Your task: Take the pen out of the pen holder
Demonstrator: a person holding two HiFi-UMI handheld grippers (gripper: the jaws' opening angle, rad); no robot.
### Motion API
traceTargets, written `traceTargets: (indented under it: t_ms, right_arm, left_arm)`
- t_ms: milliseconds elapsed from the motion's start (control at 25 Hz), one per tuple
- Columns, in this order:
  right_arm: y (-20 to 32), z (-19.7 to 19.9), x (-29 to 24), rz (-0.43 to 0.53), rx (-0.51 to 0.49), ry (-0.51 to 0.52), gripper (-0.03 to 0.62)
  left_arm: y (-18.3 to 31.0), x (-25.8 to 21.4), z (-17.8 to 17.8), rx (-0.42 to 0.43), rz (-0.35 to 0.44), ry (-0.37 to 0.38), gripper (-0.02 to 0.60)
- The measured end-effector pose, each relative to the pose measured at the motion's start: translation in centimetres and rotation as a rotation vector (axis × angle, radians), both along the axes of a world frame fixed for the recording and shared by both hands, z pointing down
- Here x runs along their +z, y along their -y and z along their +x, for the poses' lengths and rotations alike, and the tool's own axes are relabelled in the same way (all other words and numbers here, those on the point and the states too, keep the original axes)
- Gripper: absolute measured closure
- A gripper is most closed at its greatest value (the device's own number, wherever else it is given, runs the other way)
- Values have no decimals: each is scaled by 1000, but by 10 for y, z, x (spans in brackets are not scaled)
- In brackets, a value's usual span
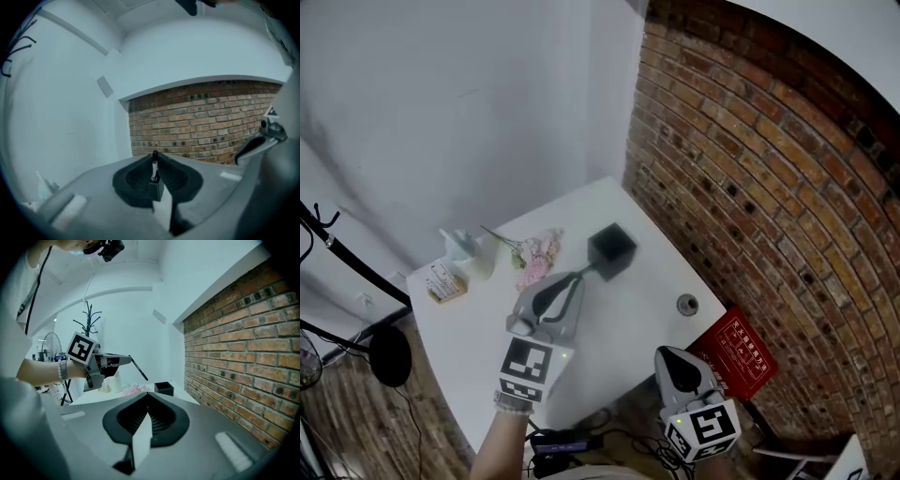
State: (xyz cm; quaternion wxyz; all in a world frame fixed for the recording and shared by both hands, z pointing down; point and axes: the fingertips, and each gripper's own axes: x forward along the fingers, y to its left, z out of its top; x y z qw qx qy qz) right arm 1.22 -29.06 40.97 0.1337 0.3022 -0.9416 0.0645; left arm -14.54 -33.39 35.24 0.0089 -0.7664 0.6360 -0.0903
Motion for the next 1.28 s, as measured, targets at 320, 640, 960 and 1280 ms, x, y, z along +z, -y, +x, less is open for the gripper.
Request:
traceTargets:
  t_ms: [320,640,960,1280]
  right_arm:
    - [-36,-28,-12,27,-54,12,591]
    - [-75,-58,-24,61,-115,27,591]
    - [-113,-85,-33,84,-170,43,591]
    - [-145,-105,-43,104,-215,59,592]
  left_arm:
    - [-57,-14,-24,-42,17,21,557]
    - [-114,-26,-41,-76,41,33,557]
    - [-173,-35,-59,-132,53,13,557]
    - [-228,-39,-81,-209,45,2,557]
